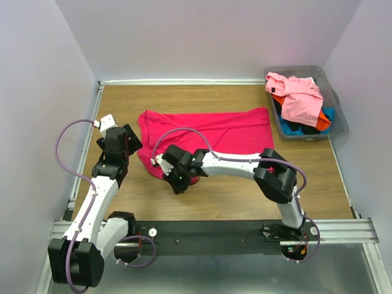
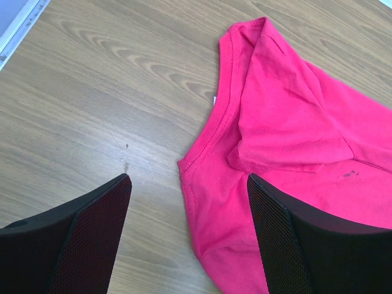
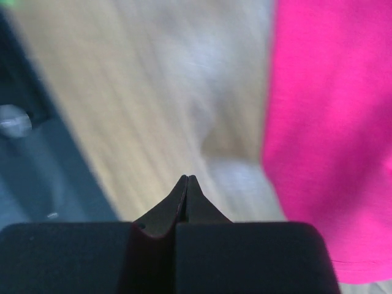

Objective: Fold and stack the t-shirts
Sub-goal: Fold the tshirt

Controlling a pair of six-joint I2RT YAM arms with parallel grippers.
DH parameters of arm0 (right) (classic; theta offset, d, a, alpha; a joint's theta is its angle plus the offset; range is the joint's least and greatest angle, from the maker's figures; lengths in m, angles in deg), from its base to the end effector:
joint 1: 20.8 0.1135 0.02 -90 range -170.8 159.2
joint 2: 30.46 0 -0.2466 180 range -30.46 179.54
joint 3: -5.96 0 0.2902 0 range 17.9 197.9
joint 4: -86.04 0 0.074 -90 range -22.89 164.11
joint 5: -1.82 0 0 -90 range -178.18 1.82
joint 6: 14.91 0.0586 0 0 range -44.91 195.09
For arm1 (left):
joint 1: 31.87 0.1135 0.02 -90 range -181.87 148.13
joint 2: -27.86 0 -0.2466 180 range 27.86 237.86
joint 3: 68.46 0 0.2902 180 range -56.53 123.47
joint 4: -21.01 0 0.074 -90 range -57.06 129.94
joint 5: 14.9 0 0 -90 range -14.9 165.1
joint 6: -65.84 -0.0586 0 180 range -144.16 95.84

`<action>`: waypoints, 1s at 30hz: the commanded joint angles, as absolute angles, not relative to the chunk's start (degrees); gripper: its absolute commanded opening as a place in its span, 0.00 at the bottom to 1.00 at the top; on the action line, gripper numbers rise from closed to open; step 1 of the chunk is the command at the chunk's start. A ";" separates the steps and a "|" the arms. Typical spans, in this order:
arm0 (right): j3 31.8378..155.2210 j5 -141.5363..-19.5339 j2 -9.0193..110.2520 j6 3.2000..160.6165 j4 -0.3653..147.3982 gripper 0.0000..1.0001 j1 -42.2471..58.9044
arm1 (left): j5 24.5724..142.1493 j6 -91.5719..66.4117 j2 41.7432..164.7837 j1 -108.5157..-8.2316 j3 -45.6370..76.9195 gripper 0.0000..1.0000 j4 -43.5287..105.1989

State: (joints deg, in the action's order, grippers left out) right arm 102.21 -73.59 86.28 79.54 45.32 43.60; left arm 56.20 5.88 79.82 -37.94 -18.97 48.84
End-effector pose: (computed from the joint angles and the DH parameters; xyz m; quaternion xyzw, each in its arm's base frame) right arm 0.1879 0.4264 0.1176 -0.5074 0.8165 0.2409 0.1339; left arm 0.2702 -0.0096 0.2299 -0.2576 0.8199 -0.0168 0.5109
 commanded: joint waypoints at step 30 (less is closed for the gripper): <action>106.14 -92.57 89.94 71.32 37.81 0.42 44.24 | 55.24 6.43 79.27 -37.06 -20.05 0.84 47.62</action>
State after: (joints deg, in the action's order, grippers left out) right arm 105.38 -90.37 87.36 73.33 38.41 44.11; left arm 56.23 5.88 79.82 -37.46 -19.16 48.82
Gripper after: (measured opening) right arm 0.421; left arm 0.840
